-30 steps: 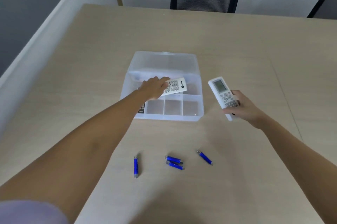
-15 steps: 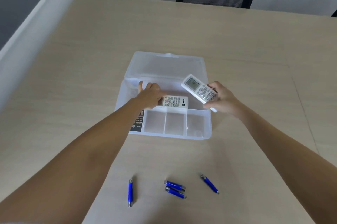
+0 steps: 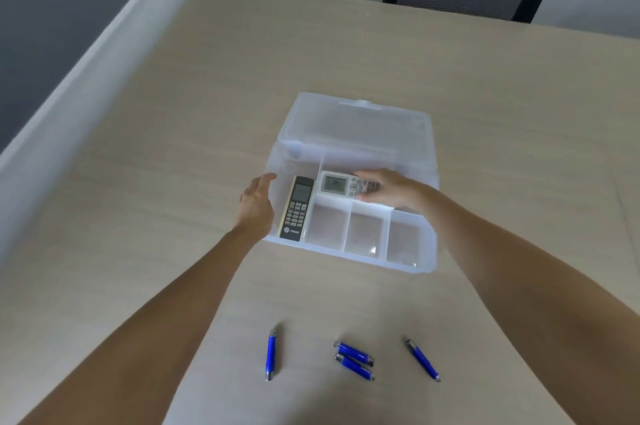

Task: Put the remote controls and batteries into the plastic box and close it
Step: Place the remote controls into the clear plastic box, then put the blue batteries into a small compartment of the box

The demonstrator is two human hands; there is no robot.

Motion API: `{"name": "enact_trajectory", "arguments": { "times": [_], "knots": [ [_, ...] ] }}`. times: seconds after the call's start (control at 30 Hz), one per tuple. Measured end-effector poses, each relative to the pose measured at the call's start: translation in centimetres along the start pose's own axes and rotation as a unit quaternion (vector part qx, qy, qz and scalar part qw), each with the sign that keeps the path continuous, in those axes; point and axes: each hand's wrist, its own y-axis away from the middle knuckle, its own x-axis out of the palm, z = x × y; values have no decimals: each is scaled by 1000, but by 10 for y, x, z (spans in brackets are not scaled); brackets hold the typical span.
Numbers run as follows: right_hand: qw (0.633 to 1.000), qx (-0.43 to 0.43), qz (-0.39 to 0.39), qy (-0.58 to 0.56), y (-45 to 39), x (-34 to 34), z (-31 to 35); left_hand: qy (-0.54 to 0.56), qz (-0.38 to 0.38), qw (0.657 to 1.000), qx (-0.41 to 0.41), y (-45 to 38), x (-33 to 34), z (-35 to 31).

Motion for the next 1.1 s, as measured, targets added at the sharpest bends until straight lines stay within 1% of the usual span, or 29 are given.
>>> {"name": "enact_trajectory", "arguments": {
  "times": [0.2,0.23,0.3,0.37,0.4,0.43,0.47,0.53,0.63,0.67,0.73,0.83,0.93,1.0,1.03,1.1],
  "knots": [
    [988,1,-34,151,7,19,8,11,47,999,-11,-2,-10,-6],
    [987,-5,-62,150,14,26,8,5,41,999,-13,0,-12,-7],
    [980,-50,-166,95,39,41,10,6,-22,1000,-4,14,-17,-11],
    [950,-141,-278,24,77,60,4,40,-114,992,18,45,-20,-12],
    [930,-180,-319,15,100,73,-3,56,-141,988,16,67,-19,-10],
    [917,-201,-343,27,121,88,-14,63,-143,988,6,91,-16,-8],
    [916,-198,-346,44,142,105,-27,65,-120,991,-10,117,-12,-4],
    [934,-140,-321,62,167,139,-60,40,-37,997,-55,162,1,7],
    [962,30,-255,95,188,178,-100,-56,71,990,-106,218,13,23],
    [965,75,-233,96,192,185,-107,-86,93,986,-112,230,15,26],
    [967,122,-209,77,198,194,-113,-145,130,977,-93,248,18,32],
    [972,127,-190,54,201,200,-113,-192,167,966,-53,258,18,32],
    [980,90,-146,100,199,203,-109,-200,198,960,-6,256,15,31],
    [982,72,-128,120,198,202,-103,-113,208,971,-7,255,9,29],
    [983,59,-130,111,196,202,-98,-69,212,975,-7,255,6,28],
    [990,28,-124,68,194,201,-82,-31,212,977,7,257,3,26]
  ]
}}
